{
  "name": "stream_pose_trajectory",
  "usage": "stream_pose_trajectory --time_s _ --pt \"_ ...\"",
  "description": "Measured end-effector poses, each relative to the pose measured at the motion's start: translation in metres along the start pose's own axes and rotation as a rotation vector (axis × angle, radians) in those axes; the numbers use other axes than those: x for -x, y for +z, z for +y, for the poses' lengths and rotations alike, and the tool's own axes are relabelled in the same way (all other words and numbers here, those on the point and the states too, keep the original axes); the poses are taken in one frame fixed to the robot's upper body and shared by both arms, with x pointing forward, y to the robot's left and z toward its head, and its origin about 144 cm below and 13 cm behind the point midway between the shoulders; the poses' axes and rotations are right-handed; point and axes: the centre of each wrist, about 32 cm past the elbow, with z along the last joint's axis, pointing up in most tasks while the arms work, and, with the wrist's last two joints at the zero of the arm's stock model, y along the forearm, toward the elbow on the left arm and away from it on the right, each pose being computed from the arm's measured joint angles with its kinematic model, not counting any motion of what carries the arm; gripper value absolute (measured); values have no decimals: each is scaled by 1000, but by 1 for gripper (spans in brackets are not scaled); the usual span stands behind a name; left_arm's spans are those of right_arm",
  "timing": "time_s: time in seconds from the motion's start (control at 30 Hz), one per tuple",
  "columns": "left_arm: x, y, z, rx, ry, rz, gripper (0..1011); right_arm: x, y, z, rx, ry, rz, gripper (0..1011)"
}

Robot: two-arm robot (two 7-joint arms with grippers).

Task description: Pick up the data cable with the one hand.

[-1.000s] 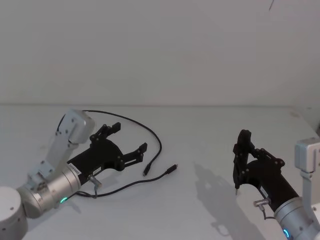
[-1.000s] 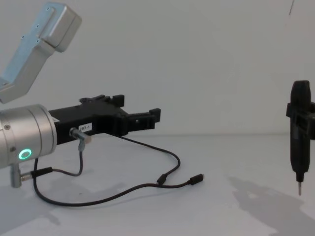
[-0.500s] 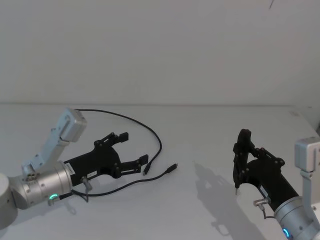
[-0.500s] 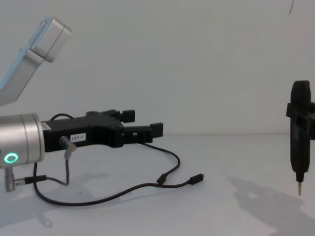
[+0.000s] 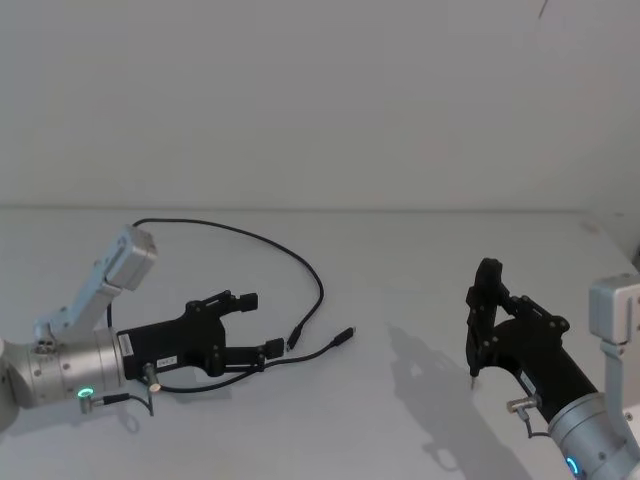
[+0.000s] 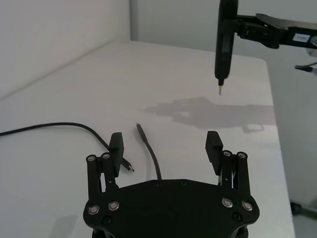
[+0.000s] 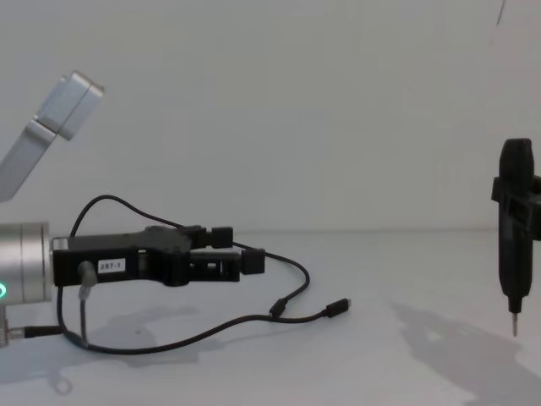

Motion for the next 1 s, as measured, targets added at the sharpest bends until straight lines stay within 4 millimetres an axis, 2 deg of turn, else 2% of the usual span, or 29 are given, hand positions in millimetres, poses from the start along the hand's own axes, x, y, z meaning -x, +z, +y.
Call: stream_pose_trajectory --time_s 0.43,1.0 --pt "-18 4 -3 -62 -96 -8 1001 0 0 0 0 0 0 279" --pt "-21 19 -14 -185 -111 -103 1002 0 0 0 0 0 0 279"
